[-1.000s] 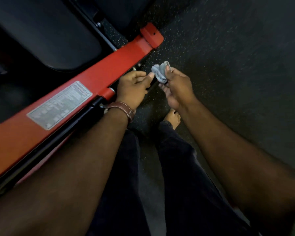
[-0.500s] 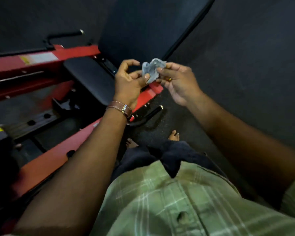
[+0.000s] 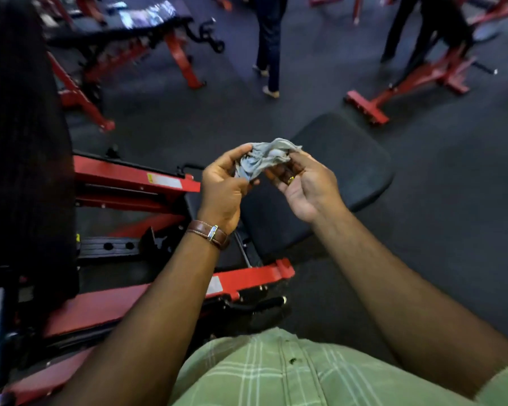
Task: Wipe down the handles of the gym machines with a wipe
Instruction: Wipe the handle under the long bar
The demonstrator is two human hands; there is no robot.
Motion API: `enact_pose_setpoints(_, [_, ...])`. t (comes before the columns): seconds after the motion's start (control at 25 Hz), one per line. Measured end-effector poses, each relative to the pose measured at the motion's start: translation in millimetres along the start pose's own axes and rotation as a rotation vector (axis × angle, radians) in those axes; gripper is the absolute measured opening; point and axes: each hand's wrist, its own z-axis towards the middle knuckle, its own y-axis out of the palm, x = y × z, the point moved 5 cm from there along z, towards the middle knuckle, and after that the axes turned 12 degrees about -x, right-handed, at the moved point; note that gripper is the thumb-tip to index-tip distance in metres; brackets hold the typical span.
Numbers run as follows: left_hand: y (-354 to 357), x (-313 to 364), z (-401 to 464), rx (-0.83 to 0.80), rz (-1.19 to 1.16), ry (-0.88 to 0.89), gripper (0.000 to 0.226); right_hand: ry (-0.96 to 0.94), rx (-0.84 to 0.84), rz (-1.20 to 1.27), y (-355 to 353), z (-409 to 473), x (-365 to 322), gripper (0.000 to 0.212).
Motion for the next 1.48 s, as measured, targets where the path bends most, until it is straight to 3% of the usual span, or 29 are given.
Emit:
enact_pose_setpoints(0.16, [7,40,-2,0.061,-0.103,0.087,0.048,0.02,-0.14,-0.048,47,7,-19,0.014])
enact_pose_setpoints(0.28, [5,63,4,0.172,0.182,0.197,0.038,0.019,-0.207,-0.189,72,15,-30,0.009])
enact_pose_setpoints(0.4, [4,81,12,0.216,0.247,0.238,0.019,0.021,-0.251,-0.338,95,24,-41,0.006])
enact_pose_setpoints(0.52, [-5,98,21,0.343,0.295,0.247,0.008,0.027,-0.263,-0.329,116,37,-48,0.006])
enact_pose_setpoints(0.64, [-26,104,30,0.422,0.059,0.156,0.021,0.196,-0.284,-0.197,129,53,-43,0.028])
enact_pose_setpoints(0.8, [-49,114,50,0.362,-0.303,0.088,0.032,0.397,-0.439,-0.164,146,68,-32,0.034])
enact_pose_setpoints(1.04, [-86,141,90,0.313,-0.27,0.056,0.027,0.589,-0.592,-0.246,166,96,1,0.043])
enact_pose_setpoints(1.16, [-107,157,108,0.171,-0.137,0.13,0.029,0.486,-0.586,-0.195,183,123,-2,0.047])
enact_pose_setpoints(1.28, [-119,173,117,0.048,0.156,0.253,0.063,0.223,-0.511,-0.359,194,157,-14,0.062])
enact_pose_setpoints(1.36, [-130,182,119,0.139,0.36,0.271,0.073,0.011,-0.455,-0.532,197,176,-25,0.073])
enact_pose_setpoints(1.48, [-152,194,122,0.326,0.706,0.244,0.044,-0.128,-0.654,-0.895,219,194,-27,0.056])
